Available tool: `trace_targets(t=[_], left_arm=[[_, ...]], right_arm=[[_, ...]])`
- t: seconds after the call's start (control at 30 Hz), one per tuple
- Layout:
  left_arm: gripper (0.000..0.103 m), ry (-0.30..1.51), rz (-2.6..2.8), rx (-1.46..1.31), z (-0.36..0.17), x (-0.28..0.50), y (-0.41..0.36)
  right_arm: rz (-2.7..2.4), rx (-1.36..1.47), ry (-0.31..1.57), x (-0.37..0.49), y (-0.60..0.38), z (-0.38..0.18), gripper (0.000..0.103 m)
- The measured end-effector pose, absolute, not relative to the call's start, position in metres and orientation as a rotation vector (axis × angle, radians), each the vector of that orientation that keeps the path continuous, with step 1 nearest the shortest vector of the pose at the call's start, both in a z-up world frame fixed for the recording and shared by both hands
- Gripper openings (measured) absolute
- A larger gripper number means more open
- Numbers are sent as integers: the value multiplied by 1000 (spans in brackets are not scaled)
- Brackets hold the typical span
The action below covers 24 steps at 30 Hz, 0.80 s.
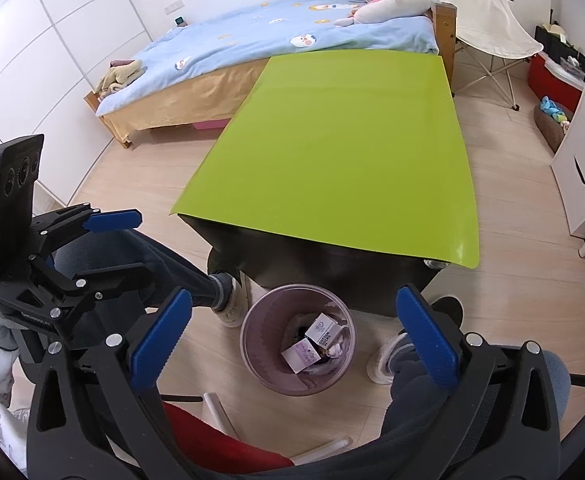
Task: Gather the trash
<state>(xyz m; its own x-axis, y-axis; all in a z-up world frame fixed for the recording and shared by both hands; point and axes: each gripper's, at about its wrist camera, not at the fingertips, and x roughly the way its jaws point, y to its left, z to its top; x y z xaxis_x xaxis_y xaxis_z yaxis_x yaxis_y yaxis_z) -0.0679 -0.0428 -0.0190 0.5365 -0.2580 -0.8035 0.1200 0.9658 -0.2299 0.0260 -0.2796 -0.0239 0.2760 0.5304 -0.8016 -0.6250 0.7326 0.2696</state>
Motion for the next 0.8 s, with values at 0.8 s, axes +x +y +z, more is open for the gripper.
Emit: trace_targets(t=[0.8], left_arm=[[98, 814, -98, -115, 36, -22, -4]], right_arm=[[704, -106, 863, 86, -241, 37, 100]])
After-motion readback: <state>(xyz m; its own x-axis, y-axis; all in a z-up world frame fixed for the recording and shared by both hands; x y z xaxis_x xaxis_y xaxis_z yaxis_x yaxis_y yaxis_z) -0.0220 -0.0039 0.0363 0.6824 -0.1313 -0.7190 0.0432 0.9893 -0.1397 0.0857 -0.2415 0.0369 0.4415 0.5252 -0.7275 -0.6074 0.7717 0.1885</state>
